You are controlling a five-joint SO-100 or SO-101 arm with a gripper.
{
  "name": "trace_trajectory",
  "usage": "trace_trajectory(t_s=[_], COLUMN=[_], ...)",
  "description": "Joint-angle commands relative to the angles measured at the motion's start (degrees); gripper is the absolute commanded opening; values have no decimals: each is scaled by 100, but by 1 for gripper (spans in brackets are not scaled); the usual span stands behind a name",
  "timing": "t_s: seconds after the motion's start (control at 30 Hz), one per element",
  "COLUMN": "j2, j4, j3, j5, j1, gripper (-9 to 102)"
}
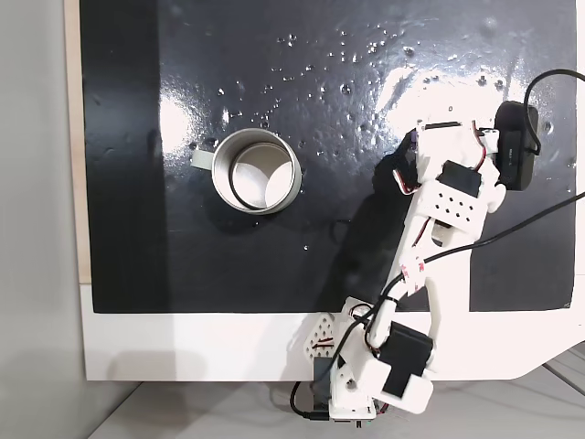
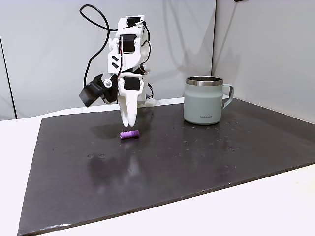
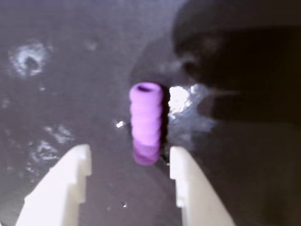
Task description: Grasp a pengrip and put it in the cup.
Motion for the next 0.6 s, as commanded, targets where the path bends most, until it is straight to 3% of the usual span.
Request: trace_trajectory(t_s=[0.0,0.23,0.37,0.57], j2=[-176,-791,-1011,-826], j4=[79,176,193,396], j3=[-457,-694,-703,-703], j5=[-114,-378,-378,-308], j1=[-9,9,9,-44], gripper=[22,16,0,0])
